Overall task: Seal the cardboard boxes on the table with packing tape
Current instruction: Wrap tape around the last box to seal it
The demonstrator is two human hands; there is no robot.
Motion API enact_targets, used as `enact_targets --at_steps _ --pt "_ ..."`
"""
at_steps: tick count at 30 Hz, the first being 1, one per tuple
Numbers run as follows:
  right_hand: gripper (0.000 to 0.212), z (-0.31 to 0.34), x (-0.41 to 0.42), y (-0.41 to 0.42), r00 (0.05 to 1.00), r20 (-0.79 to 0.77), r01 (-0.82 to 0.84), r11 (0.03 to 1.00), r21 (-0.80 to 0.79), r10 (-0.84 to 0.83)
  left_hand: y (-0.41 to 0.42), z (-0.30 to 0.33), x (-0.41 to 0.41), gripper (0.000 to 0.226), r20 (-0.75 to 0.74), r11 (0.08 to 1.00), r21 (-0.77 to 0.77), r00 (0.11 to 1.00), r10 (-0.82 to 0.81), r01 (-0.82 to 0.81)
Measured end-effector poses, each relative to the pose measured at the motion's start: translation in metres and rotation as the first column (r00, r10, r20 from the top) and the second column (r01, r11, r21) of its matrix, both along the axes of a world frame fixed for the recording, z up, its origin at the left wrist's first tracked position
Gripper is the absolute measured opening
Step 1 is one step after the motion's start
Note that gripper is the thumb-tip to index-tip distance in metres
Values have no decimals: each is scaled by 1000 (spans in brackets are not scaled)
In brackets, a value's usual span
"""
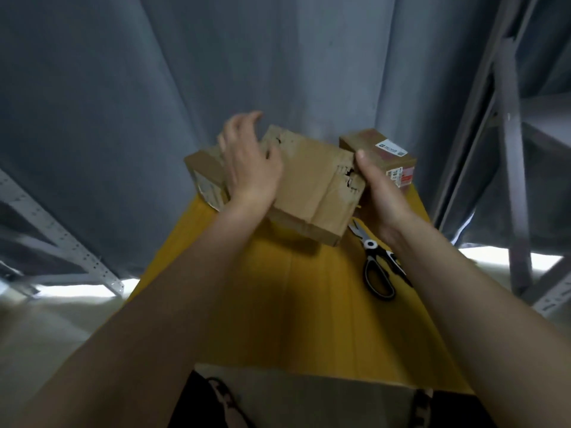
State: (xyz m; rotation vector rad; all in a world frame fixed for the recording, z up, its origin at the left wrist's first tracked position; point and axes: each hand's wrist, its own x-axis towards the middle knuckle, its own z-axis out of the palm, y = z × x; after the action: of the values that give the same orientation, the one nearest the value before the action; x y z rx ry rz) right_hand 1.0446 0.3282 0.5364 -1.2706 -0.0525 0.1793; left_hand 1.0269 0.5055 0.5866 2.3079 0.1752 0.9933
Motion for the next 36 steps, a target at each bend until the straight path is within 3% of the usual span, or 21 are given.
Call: enact_targets --at_steps 2,4,10,16,23,30,36 --pt "36 -2 -12 2 997 -60 -46 999 27 48 18 4 -10 46 -231 978 -208 972 -35 -15" --pt "45 -7 -22 5 989 -116 -83 996 34 87 32 1 -25 46 -369 931 -363 910 -190 47" --pt "35 -25 -43 14 949 -264 -172 985 25 173 64 -14 -64 43 -495 865 -498 799 -342 62" --pt "50 -34 -56 29 943 -280 -204 977 -57 181 78 -33 -74 20 -665 910 -412 698 -264 -48" --pt "42 -42 -61 50 981 -189 -101 957 -273 50 76 -58 -70 23 -764 978 -188 639 -89 -89" --pt "48 -56 -57 60 993 -86 26 849 -528 -83 65 -58 -57 24 -820 981 192 549 161 -1" --pt "44 -68 -54 58 990 -8 91 691 -717 -138 55 -57 -46 21 -825 961 272 528 201 59"
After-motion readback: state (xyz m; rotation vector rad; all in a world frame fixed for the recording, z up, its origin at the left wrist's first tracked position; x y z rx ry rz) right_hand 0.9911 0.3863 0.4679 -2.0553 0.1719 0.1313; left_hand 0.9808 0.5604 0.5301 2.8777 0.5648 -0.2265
